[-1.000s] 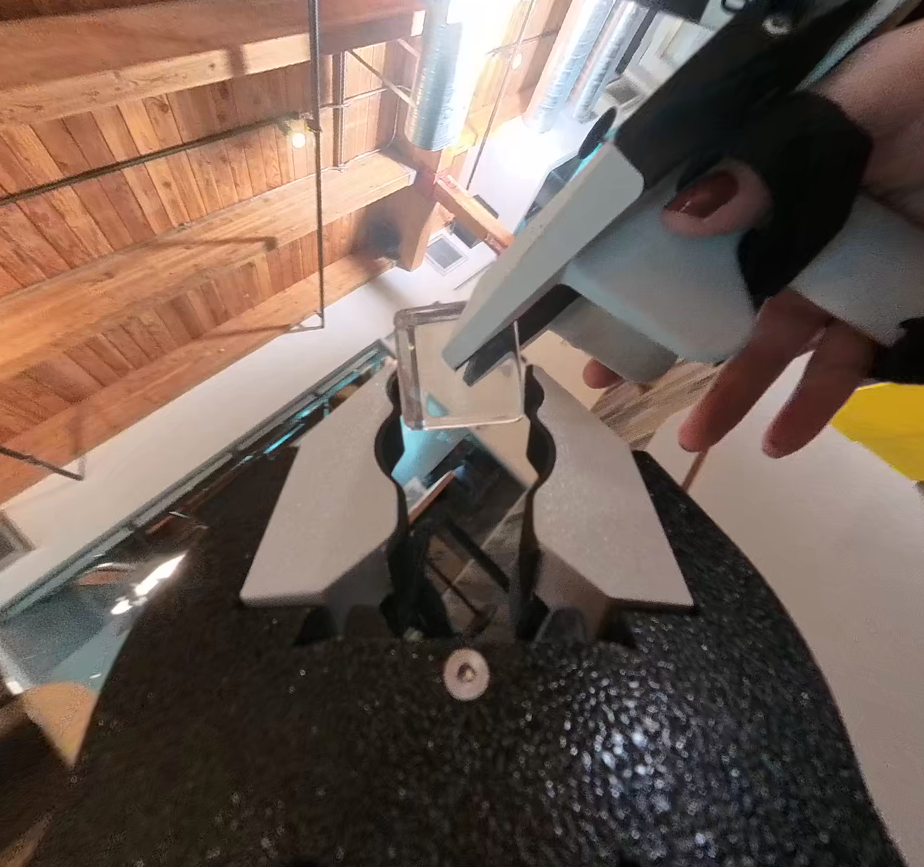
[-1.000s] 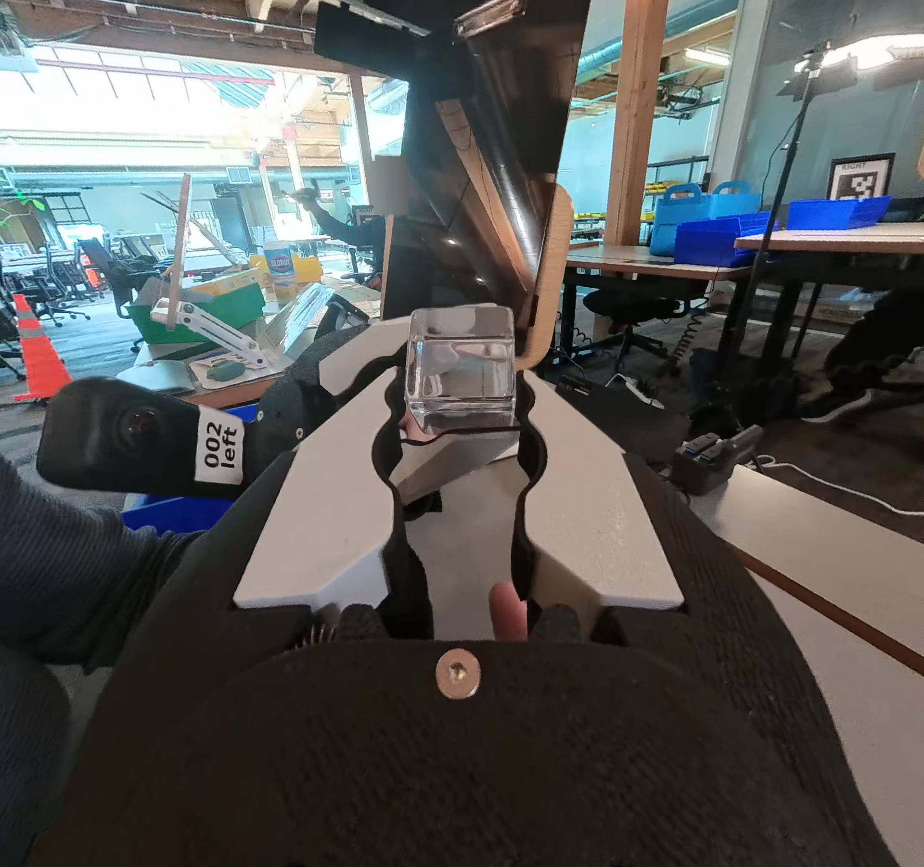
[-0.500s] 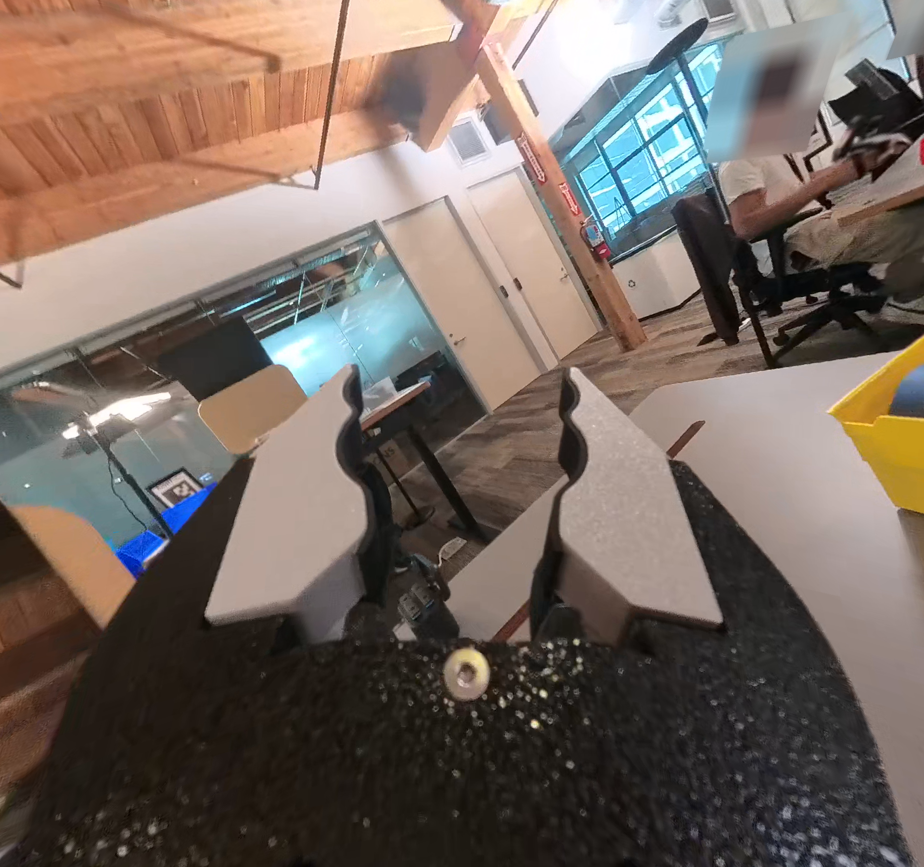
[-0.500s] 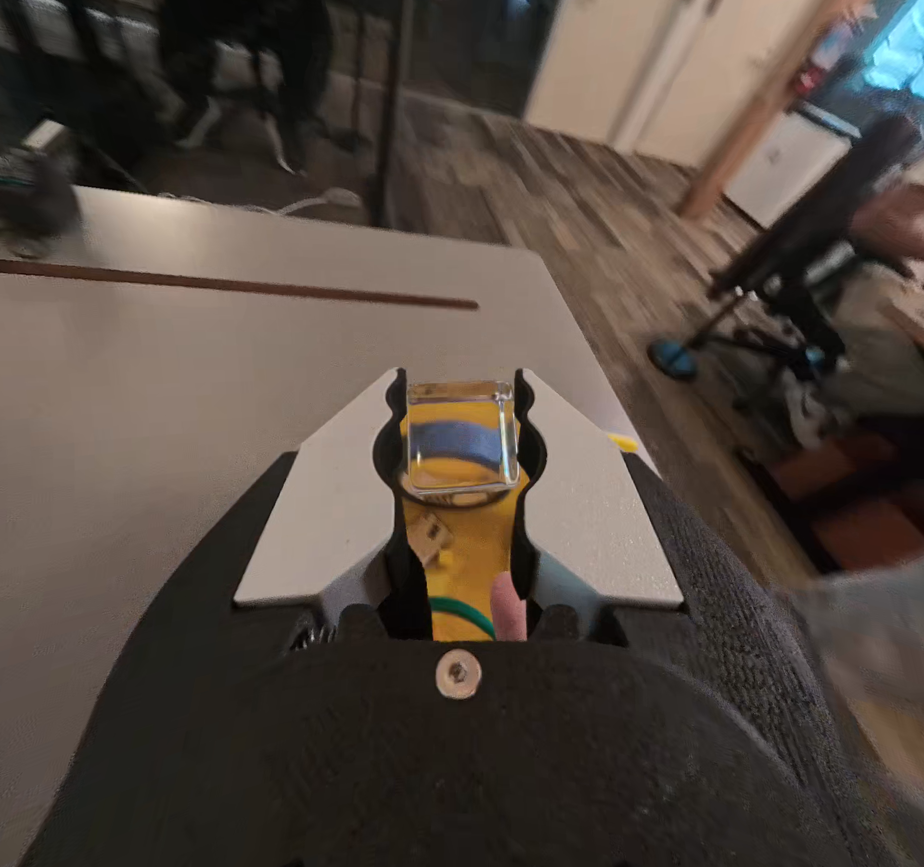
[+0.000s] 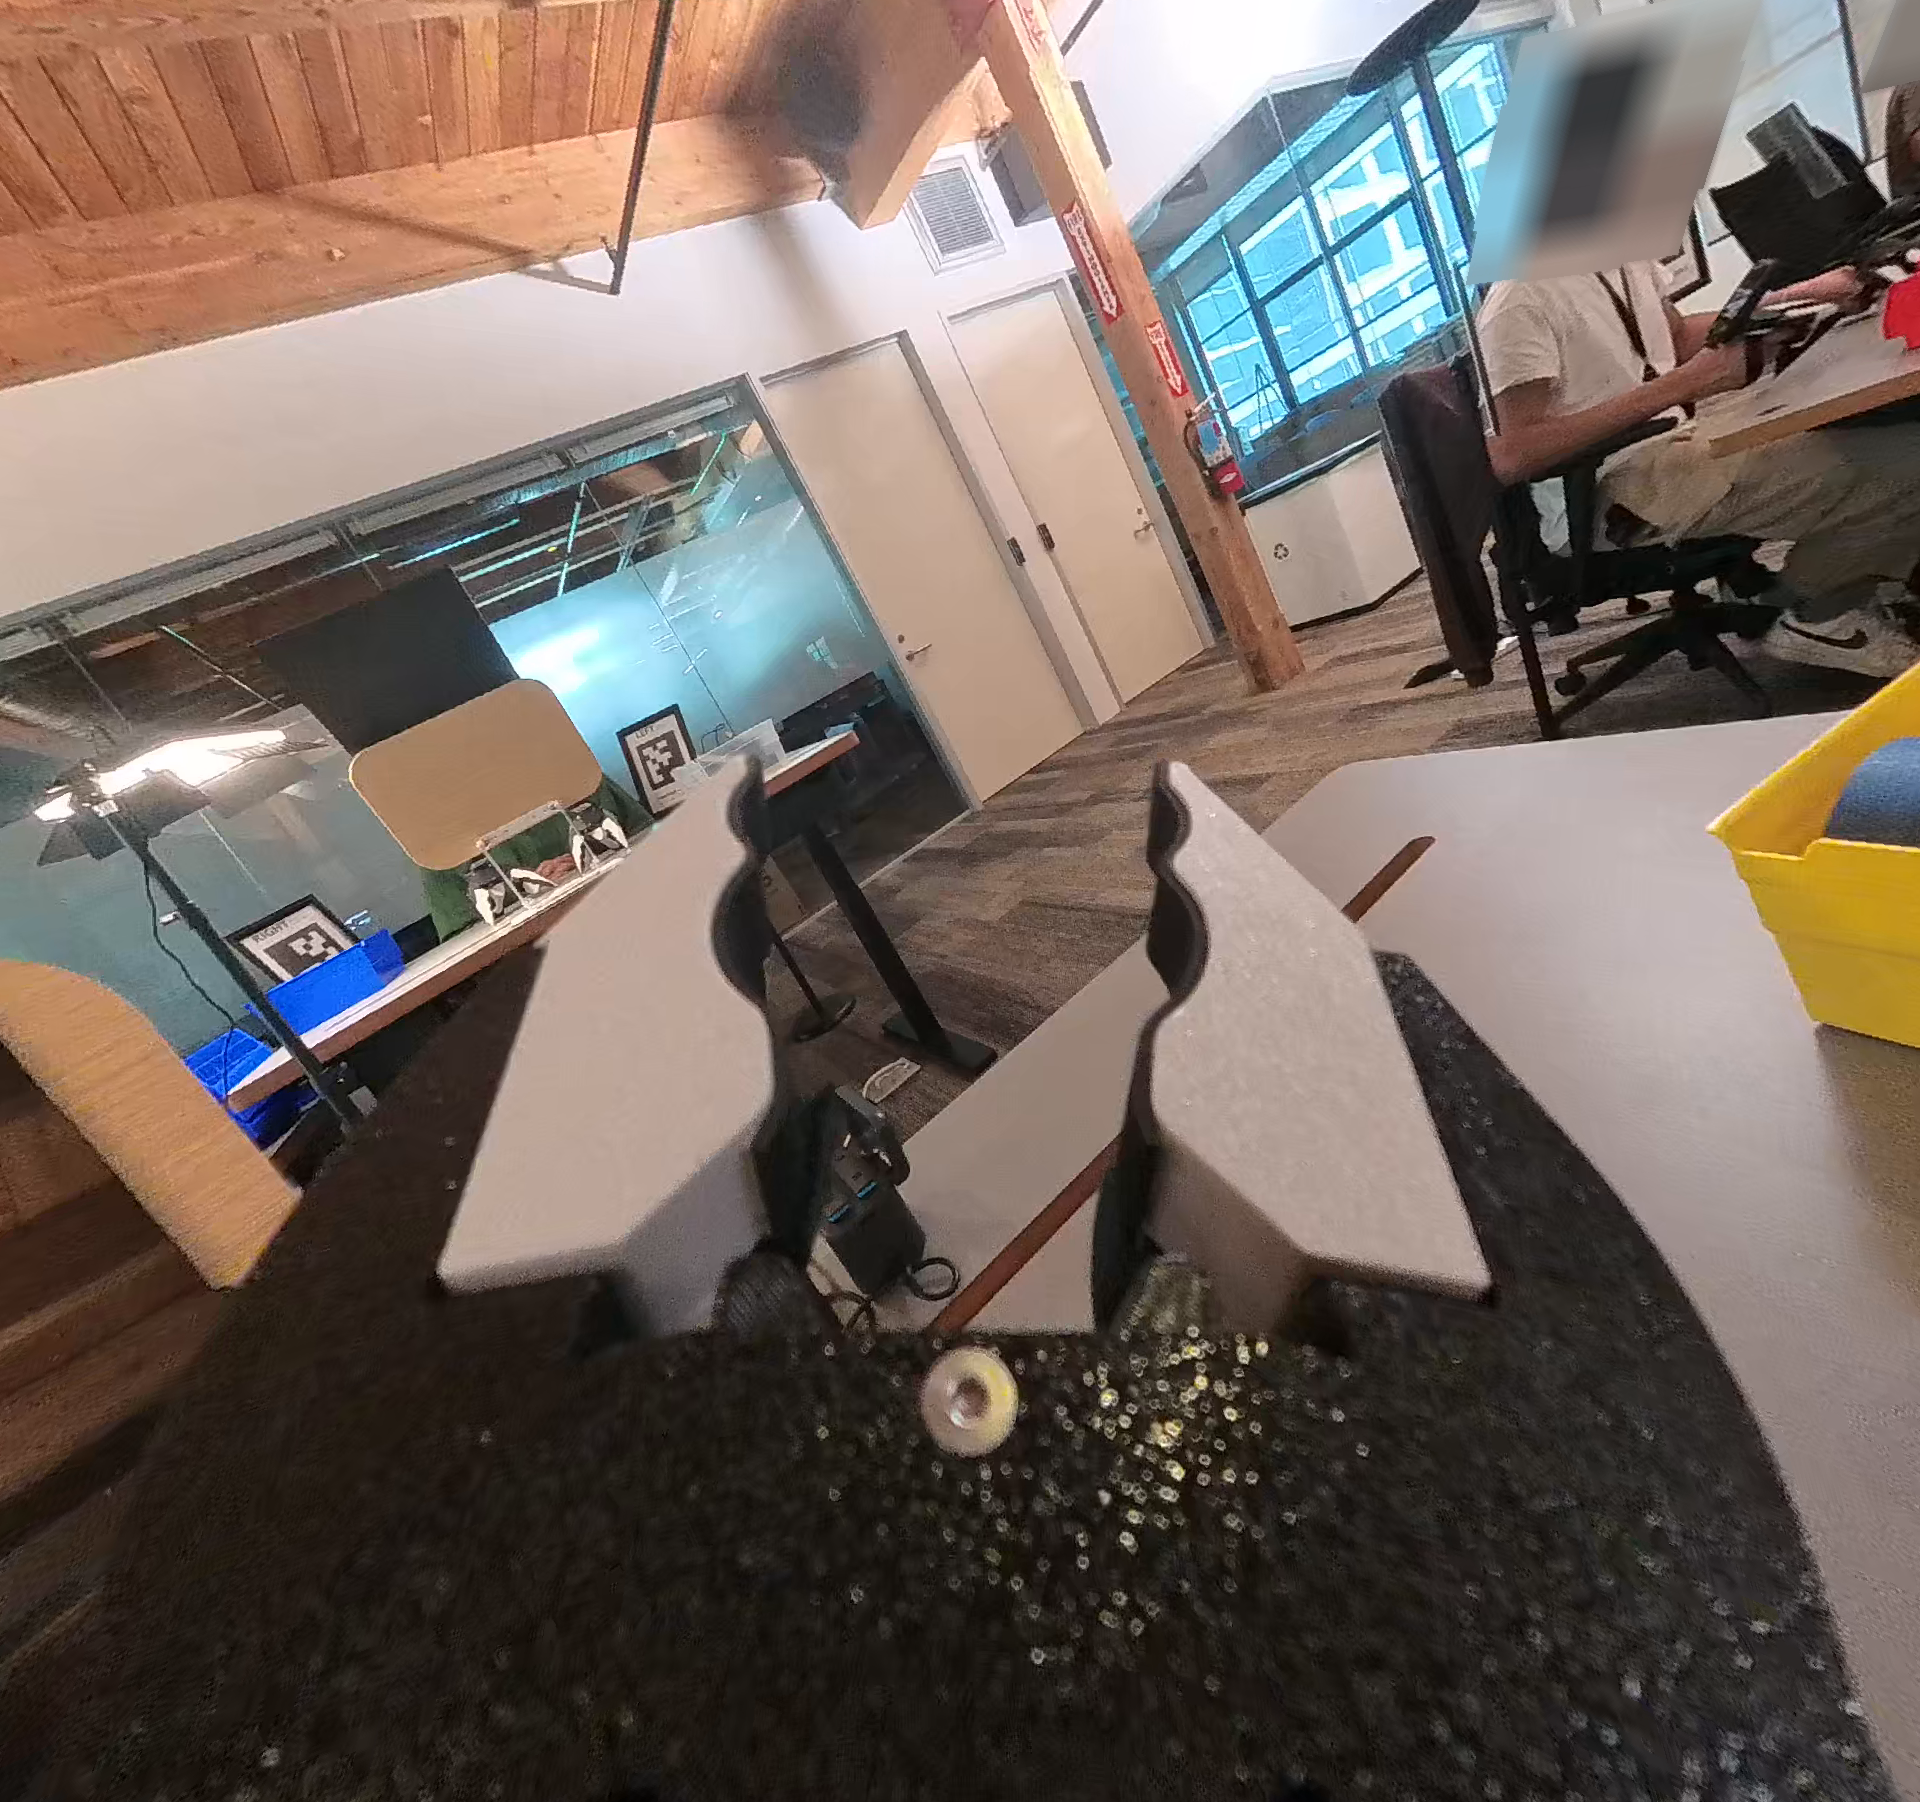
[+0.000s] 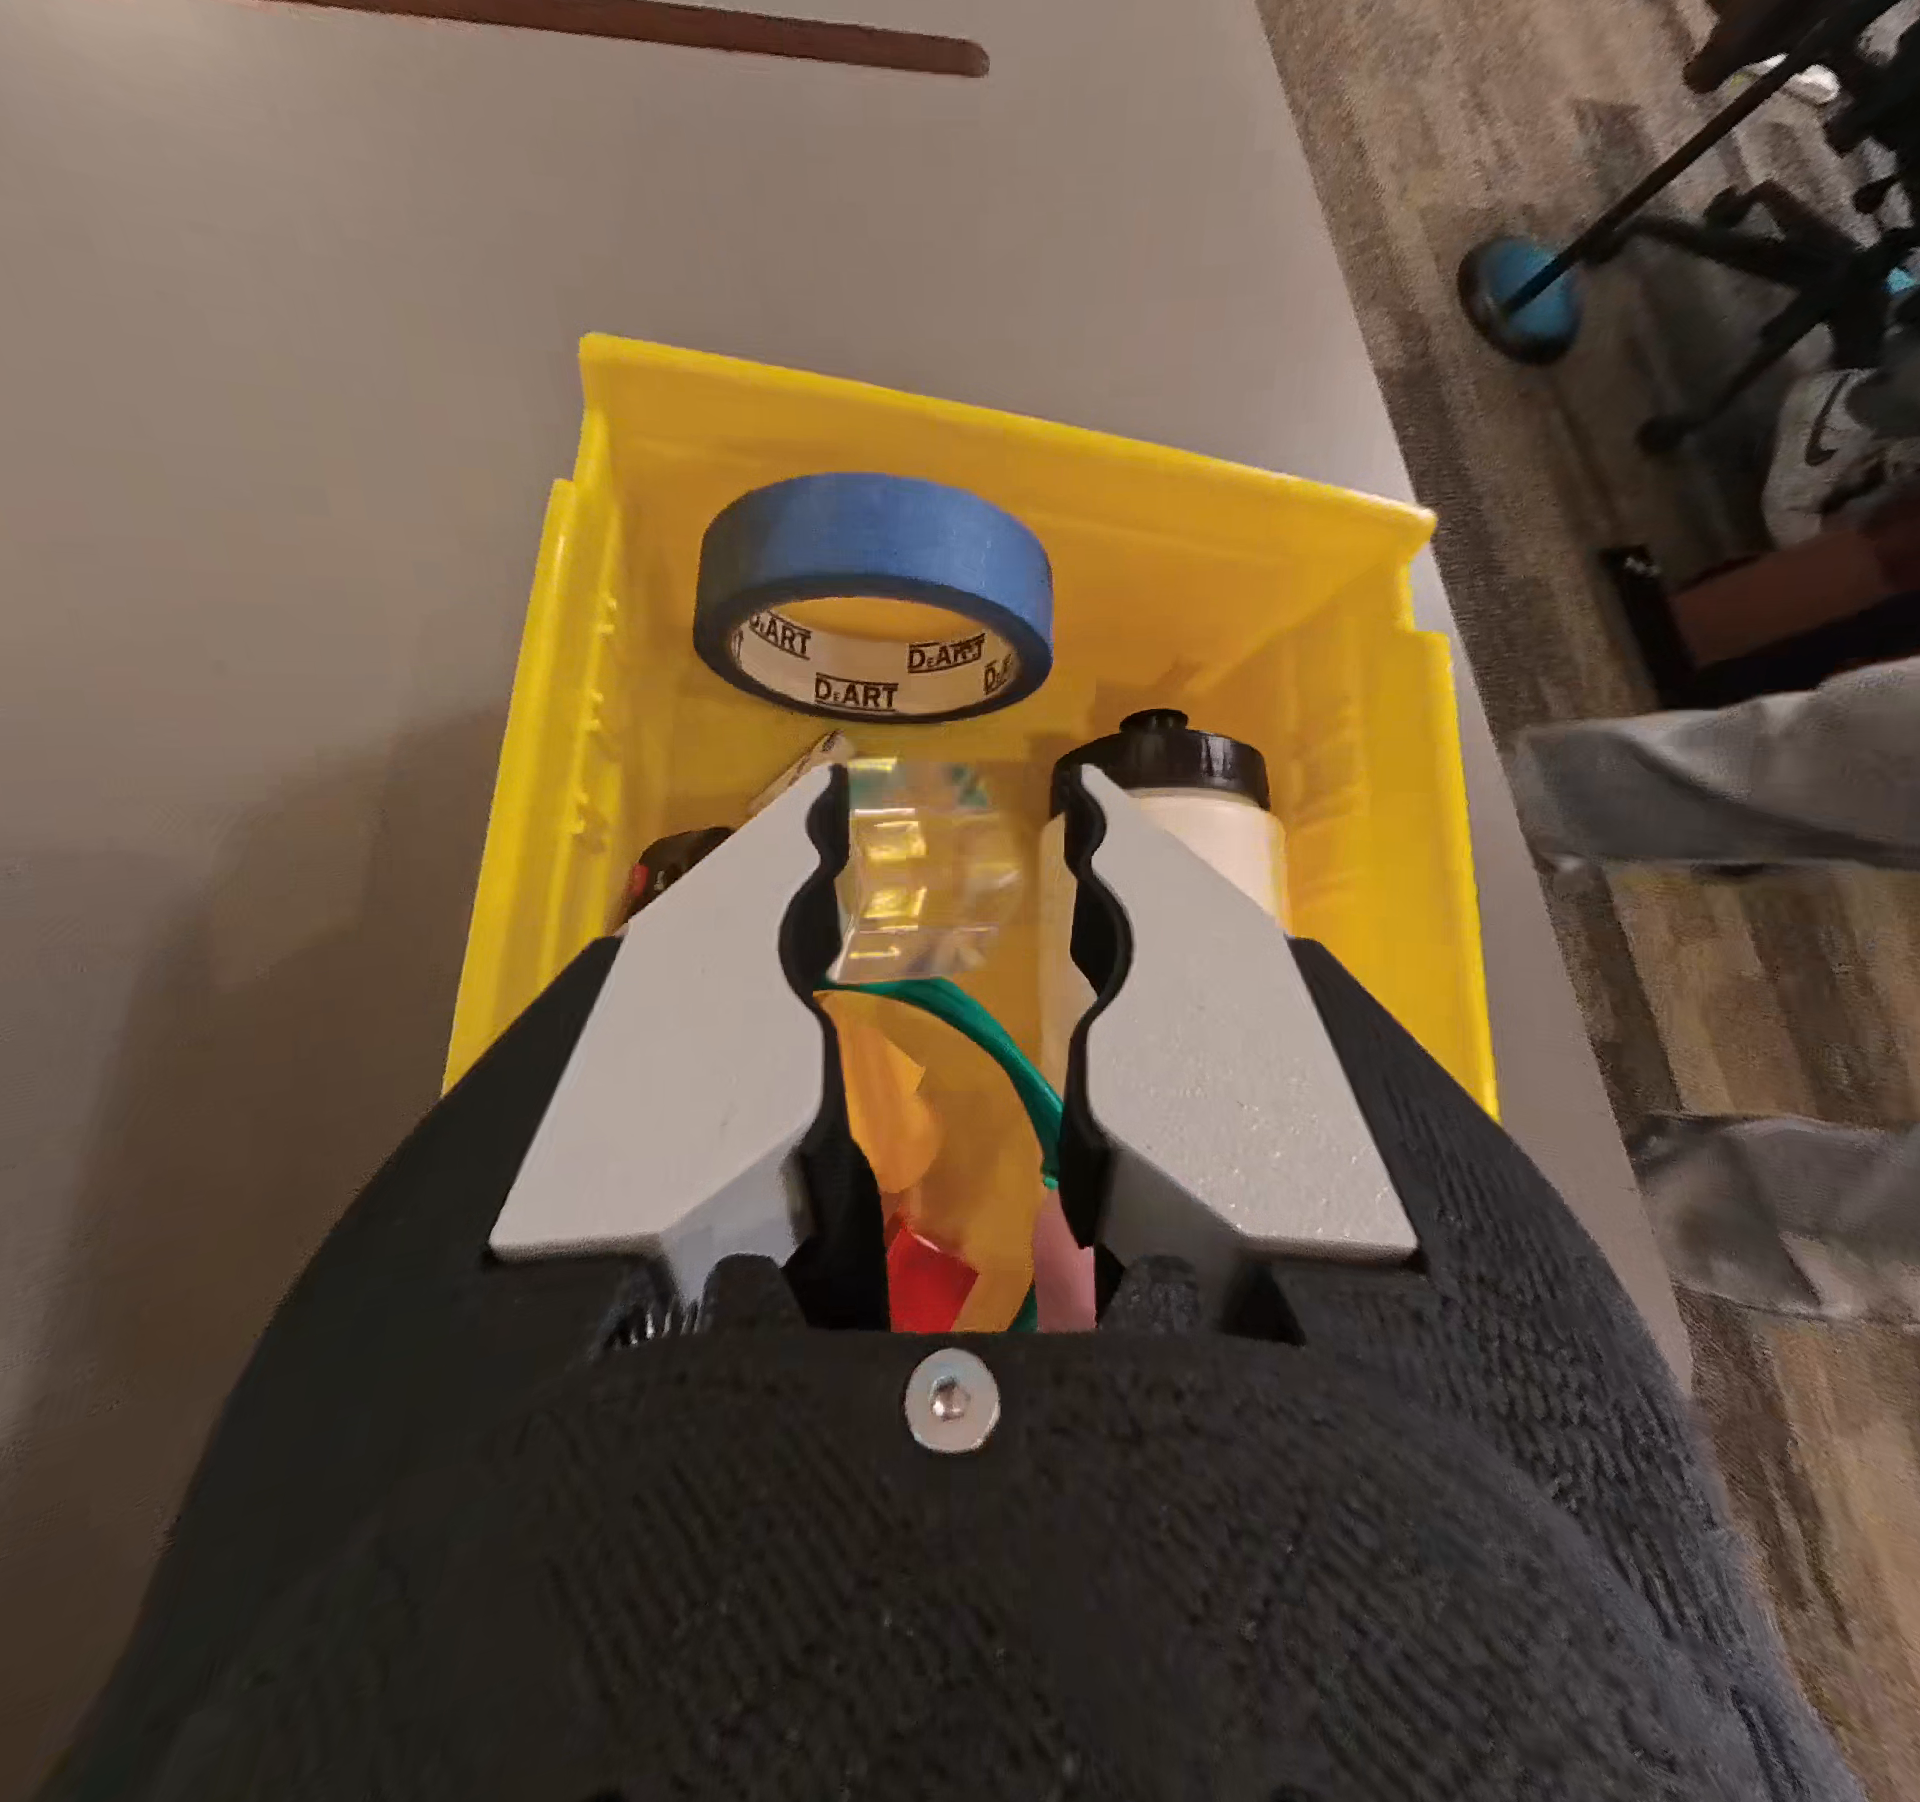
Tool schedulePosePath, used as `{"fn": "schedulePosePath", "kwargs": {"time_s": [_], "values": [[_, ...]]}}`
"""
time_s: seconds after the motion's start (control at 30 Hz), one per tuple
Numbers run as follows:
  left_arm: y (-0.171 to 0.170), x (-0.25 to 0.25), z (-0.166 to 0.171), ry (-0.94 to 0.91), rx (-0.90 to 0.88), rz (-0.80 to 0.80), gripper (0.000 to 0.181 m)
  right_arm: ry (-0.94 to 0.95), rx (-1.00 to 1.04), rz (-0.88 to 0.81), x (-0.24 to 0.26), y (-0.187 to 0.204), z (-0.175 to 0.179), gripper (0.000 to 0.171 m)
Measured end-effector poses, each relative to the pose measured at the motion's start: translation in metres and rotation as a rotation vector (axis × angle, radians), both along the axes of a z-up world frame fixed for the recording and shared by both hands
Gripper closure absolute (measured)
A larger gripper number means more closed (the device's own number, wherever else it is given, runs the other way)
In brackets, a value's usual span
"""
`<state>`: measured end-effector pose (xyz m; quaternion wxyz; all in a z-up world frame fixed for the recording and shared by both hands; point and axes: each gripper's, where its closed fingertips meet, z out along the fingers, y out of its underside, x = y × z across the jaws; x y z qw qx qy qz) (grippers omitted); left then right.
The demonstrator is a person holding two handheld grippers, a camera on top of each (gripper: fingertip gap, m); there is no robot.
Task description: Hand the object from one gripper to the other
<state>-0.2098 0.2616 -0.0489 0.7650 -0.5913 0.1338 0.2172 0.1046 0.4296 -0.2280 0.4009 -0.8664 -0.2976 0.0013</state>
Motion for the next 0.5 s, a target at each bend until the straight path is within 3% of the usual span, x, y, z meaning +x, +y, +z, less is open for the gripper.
{"fn": "schedulePosePath", "kwargs": {"time_s": [0.23,0.4,0.5], "values": [[0.005,-0.003,-0.010,0.002,-0.072,0.015,0.110,0.037,0.103,0.038,-0.016,0.000,0.026,0.132],[0.005,-0.014,-0.014,-0.059,-0.111,0.025,0.110,0.237,0.418,0.244,-0.096,-0.014,0.104,0.135],[0.003,-0.020,-0.013,-0.085,-0.109,0.028,0.110,0.414,0.595,0.471,-0.160,-0.052,0.151,0.135]]}}
